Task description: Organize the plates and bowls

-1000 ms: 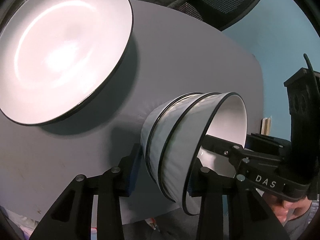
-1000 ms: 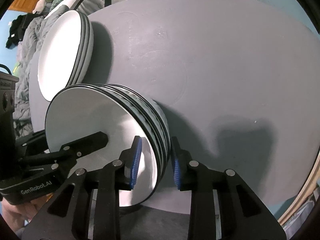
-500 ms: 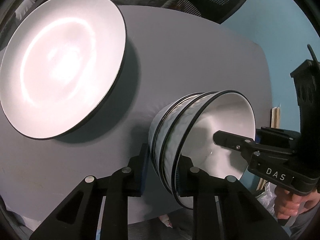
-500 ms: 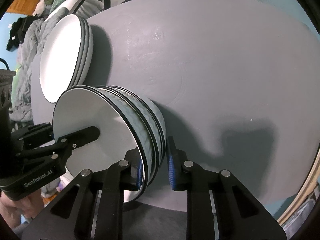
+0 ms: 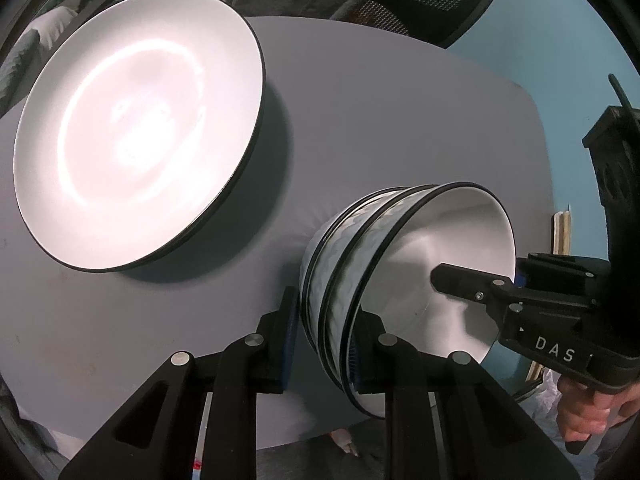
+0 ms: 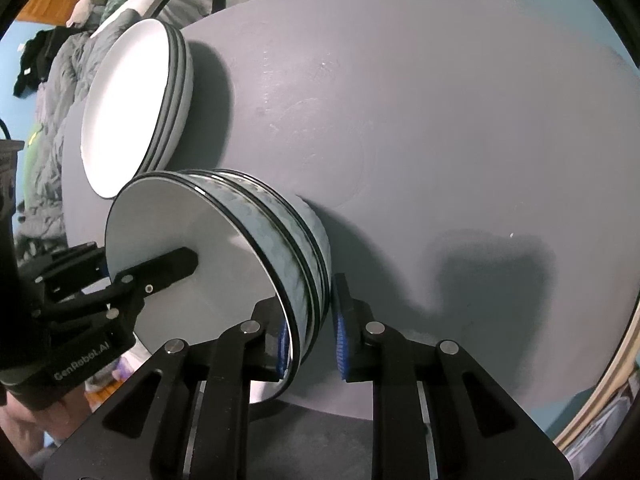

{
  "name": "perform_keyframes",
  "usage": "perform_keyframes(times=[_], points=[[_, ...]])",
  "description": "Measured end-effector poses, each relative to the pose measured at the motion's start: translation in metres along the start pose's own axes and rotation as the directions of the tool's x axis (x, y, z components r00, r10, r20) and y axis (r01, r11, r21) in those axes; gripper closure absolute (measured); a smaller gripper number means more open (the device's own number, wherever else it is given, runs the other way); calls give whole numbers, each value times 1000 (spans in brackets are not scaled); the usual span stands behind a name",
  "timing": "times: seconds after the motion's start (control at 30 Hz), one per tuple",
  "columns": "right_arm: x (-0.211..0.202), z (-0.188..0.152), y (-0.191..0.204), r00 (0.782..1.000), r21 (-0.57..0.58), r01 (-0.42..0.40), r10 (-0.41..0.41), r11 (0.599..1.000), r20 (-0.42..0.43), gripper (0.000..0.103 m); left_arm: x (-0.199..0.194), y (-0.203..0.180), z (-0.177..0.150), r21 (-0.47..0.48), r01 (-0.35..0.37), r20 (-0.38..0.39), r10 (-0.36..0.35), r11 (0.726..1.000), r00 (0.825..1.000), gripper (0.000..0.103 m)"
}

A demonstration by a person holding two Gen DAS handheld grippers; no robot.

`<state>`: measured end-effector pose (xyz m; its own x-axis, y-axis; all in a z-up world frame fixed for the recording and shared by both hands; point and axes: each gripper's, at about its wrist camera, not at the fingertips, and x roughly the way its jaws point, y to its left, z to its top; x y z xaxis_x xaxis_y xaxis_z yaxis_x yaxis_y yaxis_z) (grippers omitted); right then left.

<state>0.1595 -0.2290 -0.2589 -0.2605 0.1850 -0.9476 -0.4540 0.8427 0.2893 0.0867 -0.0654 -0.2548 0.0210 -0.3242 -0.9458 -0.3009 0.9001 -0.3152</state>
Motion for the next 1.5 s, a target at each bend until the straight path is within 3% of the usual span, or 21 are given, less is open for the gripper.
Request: perform_keyframes(times=[0.2,0.33,0.53,0.9,1.5], points=[[-1,4,-5,1000,20,-12,12,1000,-13,83,0,-1,-1,-3,1,1,-1,1000,1000,82],[-2,-3,7,999,-25,31,-31,999,19,85,-2,1,-3,-4,-11,2,11,1000,1000,83],[-5,-7,15,1000,-17,8,-8,1000,12,86,-11,2,-11,-8,-42,13,42,999,999,84],[3,18,33,998,-47,55,-55,997,-9,86,-7,13,-9,-61,-23,25,24,998,999,85],[4,12,12,1000,-8,-10,10,1000,-2,86,-8,19,-12,-87,-38,29,41,995,999,85]])
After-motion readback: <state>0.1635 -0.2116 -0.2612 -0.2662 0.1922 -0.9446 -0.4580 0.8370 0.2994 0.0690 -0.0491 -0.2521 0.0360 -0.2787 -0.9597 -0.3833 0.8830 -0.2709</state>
